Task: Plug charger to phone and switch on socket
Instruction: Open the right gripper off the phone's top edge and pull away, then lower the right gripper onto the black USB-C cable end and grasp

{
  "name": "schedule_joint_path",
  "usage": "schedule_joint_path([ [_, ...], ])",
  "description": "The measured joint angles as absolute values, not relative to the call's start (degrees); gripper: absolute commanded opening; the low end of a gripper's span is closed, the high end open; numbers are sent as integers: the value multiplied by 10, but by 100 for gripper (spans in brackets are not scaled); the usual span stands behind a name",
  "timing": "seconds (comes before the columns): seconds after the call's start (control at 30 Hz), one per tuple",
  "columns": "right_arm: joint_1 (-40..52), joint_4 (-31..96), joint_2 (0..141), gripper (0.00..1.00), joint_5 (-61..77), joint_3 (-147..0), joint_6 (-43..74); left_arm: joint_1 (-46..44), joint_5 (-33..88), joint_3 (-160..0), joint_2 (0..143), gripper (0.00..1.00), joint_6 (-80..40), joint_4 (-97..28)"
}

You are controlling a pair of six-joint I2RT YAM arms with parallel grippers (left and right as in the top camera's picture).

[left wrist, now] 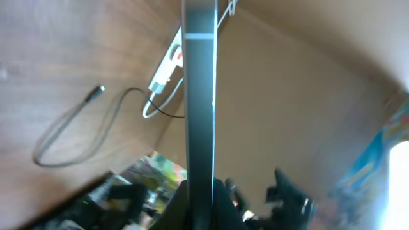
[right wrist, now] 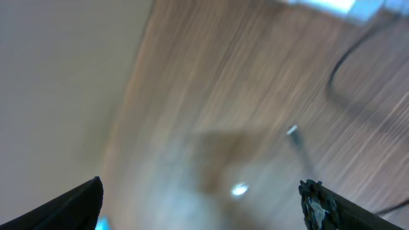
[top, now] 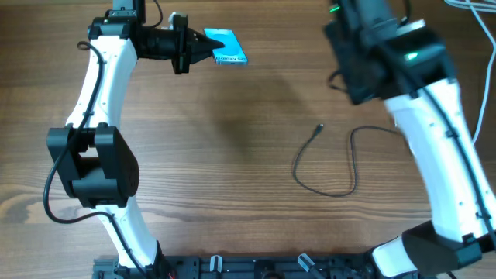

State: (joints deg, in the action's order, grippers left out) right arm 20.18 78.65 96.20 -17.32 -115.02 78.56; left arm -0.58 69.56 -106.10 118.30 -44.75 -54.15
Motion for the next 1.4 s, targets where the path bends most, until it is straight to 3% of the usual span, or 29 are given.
schedule_joint_path([
  [0.2,125,834,980,100,-102,-1139,529,-6,673,-1061,1183,4,-322,-572],
  [0.43,125,770,1007,100,-30,-981,403,-6,584,-1061,1183,4,-251,-609],
  [0.63,129,688,1013,98,48,-837,384,-6,503,-1061,1183,4,-220,-627],
  [0.83,139,595,1014,72,67,-731,380,-6,454,-1061,1183,4,-215,-630],
  [1.1,140,527,1027,76,73,-701,397,-6,444,-1061,1183,4,-215,-628],
  [1.4,140,548,1111,77,72,-741,398,-6,443,-1061,1183,4,-215,-625],
])
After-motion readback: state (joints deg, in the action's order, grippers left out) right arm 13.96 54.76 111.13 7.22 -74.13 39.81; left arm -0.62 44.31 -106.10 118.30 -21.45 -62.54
